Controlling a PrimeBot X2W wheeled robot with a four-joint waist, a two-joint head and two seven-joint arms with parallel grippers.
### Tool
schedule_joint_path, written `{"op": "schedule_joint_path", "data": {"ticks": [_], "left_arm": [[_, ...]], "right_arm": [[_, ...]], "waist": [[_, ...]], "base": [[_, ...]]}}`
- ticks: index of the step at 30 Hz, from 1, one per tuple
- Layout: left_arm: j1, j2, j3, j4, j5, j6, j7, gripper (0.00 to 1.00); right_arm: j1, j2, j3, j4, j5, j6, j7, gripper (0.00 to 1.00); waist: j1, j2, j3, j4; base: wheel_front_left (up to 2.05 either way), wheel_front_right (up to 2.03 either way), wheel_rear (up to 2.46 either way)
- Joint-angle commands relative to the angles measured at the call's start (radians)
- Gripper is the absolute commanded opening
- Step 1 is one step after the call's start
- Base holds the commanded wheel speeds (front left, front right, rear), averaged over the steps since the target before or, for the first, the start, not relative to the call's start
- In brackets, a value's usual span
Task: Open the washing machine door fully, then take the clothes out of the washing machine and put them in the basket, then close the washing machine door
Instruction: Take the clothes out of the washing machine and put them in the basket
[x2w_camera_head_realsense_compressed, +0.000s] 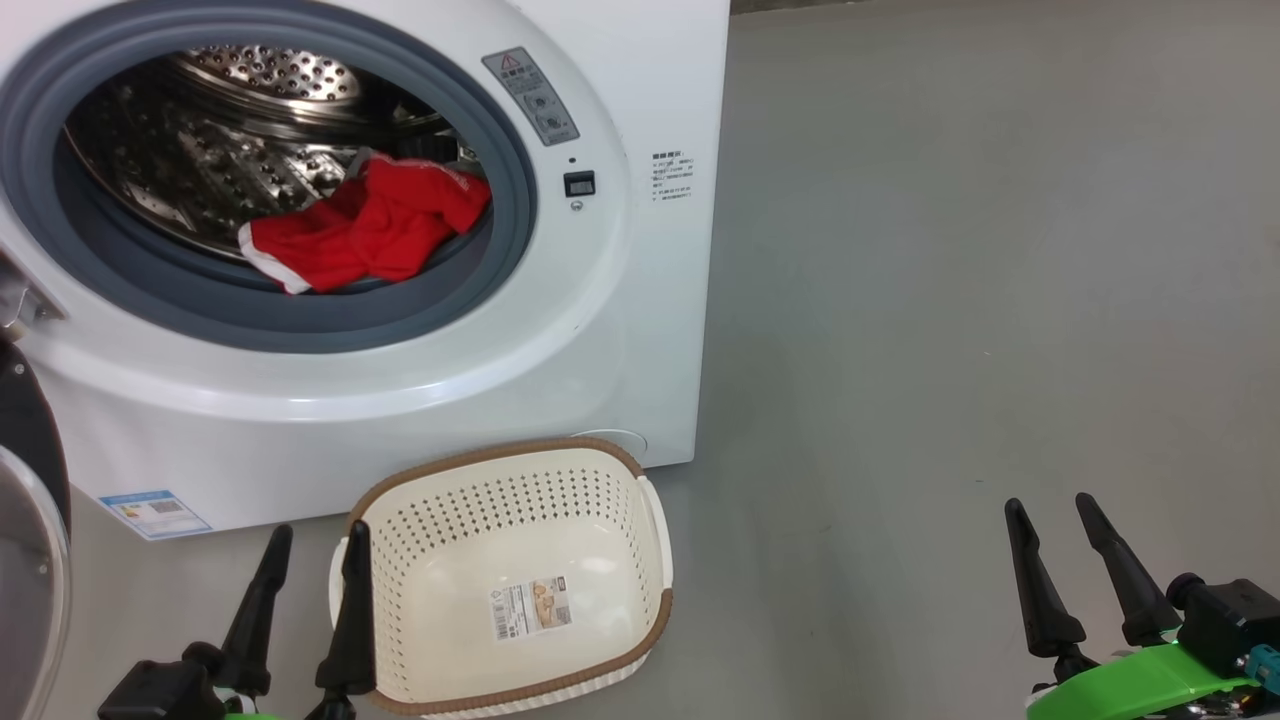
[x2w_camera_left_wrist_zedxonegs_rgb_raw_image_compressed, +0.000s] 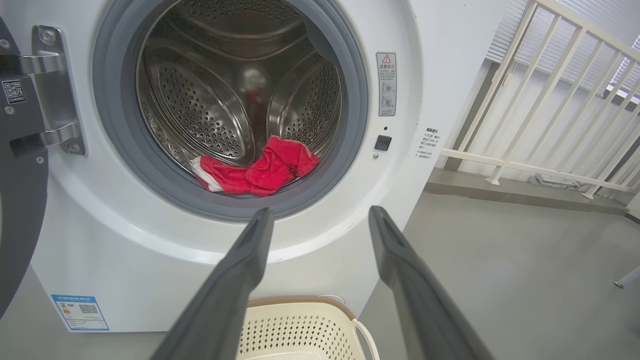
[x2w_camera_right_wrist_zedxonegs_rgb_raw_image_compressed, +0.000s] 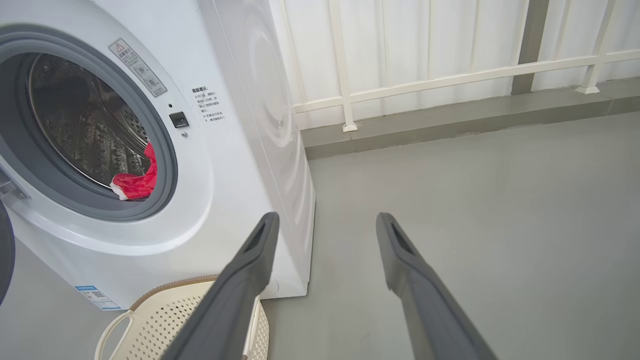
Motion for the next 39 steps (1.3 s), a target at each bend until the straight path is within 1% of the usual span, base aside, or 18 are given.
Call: {"op": "schedule_joint_path", "data": {"ticks": [1, 20, 22, 39], "left_arm": [[-0.019, 0.01, 0.033, -0.026, -0.003, -0.006, -0.004, 1.0], [-0.036, 0.01, 0.033, -0.023, -0.005, -0.006, -0.004, 1.0], [-0.035, 0.013, 0.033, -0.019, 0.013, -0.006, -0.004, 1.0], [-0.047, 0.014, 0.019, 0.026, 0.028, -0.006, -0.004, 1.0]], "right_arm": [[-0.033, -0.01, 0.023, -0.028, -0.006, 0.006, -0.009, 1.0], [-0.037, -0.006, 0.032, -0.024, -0.006, 0.006, -0.009, 1.0], [-0.036, -0.006, 0.034, -0.023, -0.006, 0.006, -0.009, 1.0], [-0.039, -0.003, 0.045, -0.022, -0.005, 0.006, -0.009, 1.0]], "waist": [[0.0, 0.0, 0.001, 0.0], [0.0, 0.0, 0.003, -0.002], [0.0, 0.0, 0.001, -0.002], [0.0, 0.0, 0.014, -0.004]], "base": [[0.46, -0.46, 0.0], [1.0, -1.0, 0.0], [0.74, -0.74, 0.0], [0.08, -0.08, 0.0]]}}
